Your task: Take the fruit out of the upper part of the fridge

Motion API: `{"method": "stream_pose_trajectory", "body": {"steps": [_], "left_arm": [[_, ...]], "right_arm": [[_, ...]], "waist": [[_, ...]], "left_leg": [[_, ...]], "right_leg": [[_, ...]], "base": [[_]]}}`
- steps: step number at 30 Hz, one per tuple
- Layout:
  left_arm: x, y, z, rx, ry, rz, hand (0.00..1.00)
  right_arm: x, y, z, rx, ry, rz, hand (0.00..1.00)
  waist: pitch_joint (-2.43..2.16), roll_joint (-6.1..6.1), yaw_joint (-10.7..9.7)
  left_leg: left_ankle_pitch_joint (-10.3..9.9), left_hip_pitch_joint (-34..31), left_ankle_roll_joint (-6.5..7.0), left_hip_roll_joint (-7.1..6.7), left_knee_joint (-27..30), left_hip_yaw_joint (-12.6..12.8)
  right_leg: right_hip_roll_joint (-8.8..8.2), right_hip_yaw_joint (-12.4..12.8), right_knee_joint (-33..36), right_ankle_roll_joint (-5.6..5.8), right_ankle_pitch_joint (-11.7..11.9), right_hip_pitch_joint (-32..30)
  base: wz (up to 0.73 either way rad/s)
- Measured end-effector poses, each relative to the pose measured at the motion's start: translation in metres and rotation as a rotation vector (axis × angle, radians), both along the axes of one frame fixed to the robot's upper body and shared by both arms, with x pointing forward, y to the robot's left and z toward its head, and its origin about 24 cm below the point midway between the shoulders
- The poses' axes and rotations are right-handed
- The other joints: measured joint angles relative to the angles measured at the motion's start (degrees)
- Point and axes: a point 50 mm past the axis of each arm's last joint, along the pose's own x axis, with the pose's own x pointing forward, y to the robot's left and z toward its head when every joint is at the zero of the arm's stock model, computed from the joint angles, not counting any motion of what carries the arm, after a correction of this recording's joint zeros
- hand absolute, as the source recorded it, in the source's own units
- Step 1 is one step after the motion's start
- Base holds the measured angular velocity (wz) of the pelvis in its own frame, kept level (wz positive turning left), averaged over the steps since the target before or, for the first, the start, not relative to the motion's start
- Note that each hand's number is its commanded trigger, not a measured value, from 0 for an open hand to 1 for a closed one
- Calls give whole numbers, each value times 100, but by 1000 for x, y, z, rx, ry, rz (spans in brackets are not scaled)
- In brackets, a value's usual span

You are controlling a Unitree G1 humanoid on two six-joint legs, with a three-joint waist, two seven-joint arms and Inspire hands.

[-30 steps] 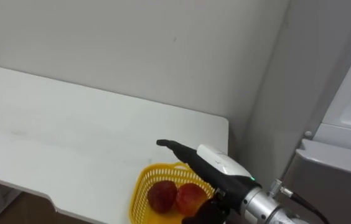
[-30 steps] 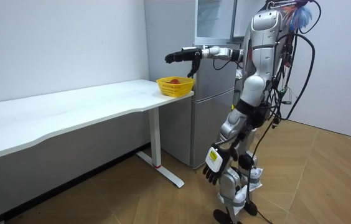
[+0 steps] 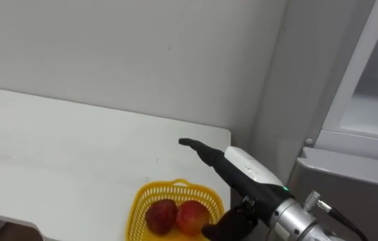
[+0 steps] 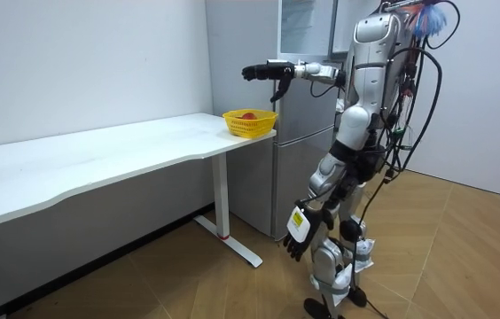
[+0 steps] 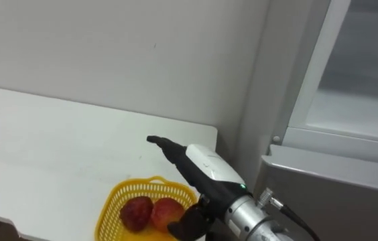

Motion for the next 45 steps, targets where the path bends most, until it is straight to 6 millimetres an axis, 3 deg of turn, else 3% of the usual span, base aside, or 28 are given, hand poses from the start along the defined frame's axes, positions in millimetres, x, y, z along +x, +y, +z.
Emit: {"method": "stream_pose_trajectory", "body": {"steps": [6, 11, 13, 16, 22, 28, 35, 40, 45], "left_arm": [[1, -5, -1, -12, -2, -3, 0], [2, -7, -2, -8, -14, -3, 0], [1, -7, -2, -8, -11, -3, 0], [0, -10, -3, -12, -3, -22, 0], [-1, -15, -4, -19, 1, -33, 0], [-6, -18, -6, -26, 15, -24, 0], [-16, -21, -8, -25, 33, -11, 0], [-24, -22, -9, -31, 51, -1, 0], [-23, -23, -10, -33, 50, -15, 0]], "right_arm": [[-9, 0, 16, 82, -48, 22, 0], [-18, 5, 21, 143, -63, 50, 0], [-27, 6, 21, 165, -71, 57, 0], [-41, 5, 9, 195, -32, 52, 0], [-57, -3, -18, 197, 86, 3, 0], [-62, -13, -25, 232, 114, -57, 0], [-70, -20, -32, 291, 129, -101, 0], [-78, -41, -38, 359, 135, -220, 0], [-92, -56, -52, 438, 190, -321, 0]], "waist": [[14, 71, -74], [-16, 111, -185], [-49, 122, -277], [-69, 165, -332], [-22, 281, -478], [-59, 366, -651], [-41, 450, -921], [-55, 483, -1169], [-88, 553, -1281]], "left_leg": [[9, 97, 15, 41, -92, 165], [13, 163, 16, 81, -162, 316], [14, 163, 14, 88, -184, 356], [15, 190, 15, 103, -234, 473], [12, 275, 20, 129, -319, 699], [7, 288, 17, 169, -328, 864], [-5, 283, 14, 185, -291, 937], [-38, 172, 19, 192, -210, 980], [-37, 221, 21, 206, -249, 1127]], "right_leg": [[27, 172, -4, 6, 45, 2], [79, 327, -3, -3, 67, -29], [79, 370, -2, -6, 70, -55], [82, 491, 6, -2, 79, -94], [105, 661, 17, 5, 107, -125], [150, 819, 66, 0, 118, -192], [171, 932, 83, -5, 114, -224], [186, 1046, 104, 1, 109, -354], [195, 1116, 152, 8, 118, -382]], "base": [[-15], [-16], [-9], [-20], [-19], [-11], [-6], [-8], [-13]]}}
